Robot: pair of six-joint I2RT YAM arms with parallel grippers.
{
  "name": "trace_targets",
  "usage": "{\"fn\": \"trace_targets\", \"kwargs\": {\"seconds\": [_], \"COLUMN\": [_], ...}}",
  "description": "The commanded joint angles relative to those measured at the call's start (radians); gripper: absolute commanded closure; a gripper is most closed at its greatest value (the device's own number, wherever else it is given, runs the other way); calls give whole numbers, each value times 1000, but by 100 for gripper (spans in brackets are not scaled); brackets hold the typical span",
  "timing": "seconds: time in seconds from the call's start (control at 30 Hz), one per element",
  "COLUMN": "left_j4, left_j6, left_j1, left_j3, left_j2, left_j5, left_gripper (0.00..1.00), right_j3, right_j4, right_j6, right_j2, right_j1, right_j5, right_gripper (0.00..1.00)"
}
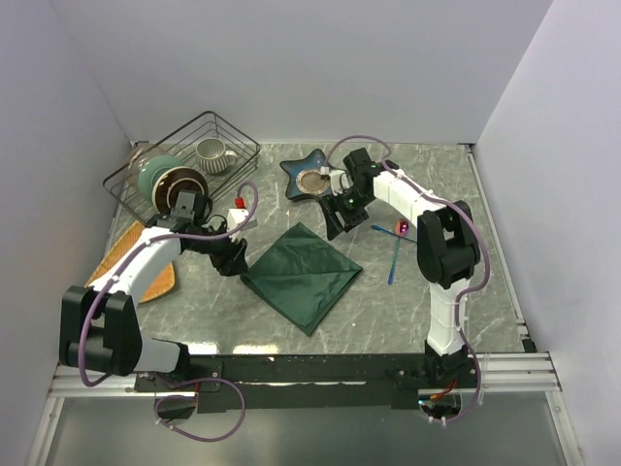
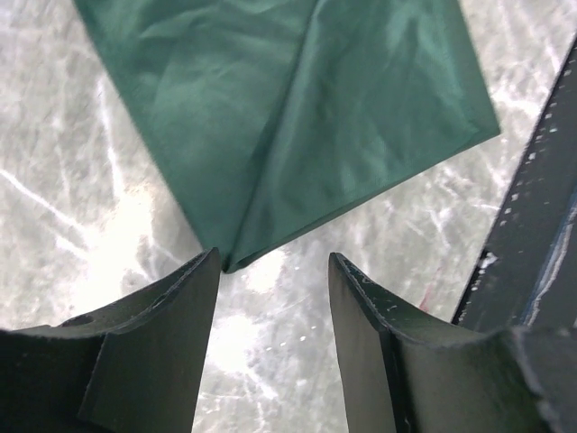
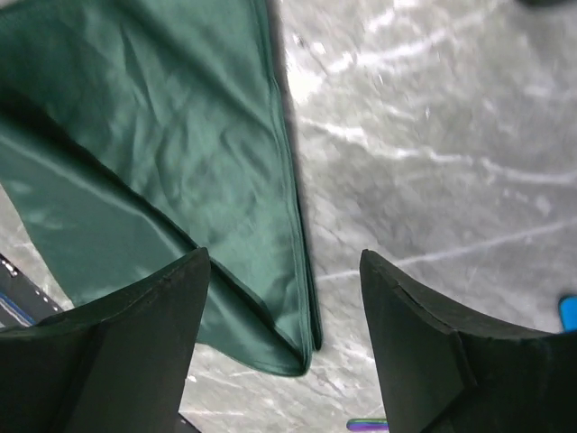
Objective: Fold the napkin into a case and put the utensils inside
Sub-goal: Fold the top corner of the square-folded napkin at the center of the board, then rotate the upper triangle-folded napkin at the center of the board.
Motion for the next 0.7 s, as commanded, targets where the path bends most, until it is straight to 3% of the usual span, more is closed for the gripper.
{"fn": "trace_targets", "kwargs": {"seconds": [0.0,0.67], "left_j4": [4,24], "left_j6": [66,142], "left_j1": [24,46], "left_j3": [16,39], "left_j2": [28,40], "left_j5": [-12,-3], "left_gripper": [43,46], "right_j3": [-56,-195], "right_j4": [-38,-63], "right_j6": [-13,36], "right_j2": [-45,-100], "right_j1": [-42,-109], "right_j5": [-15,-138], "right_gripper": [26,30]}}
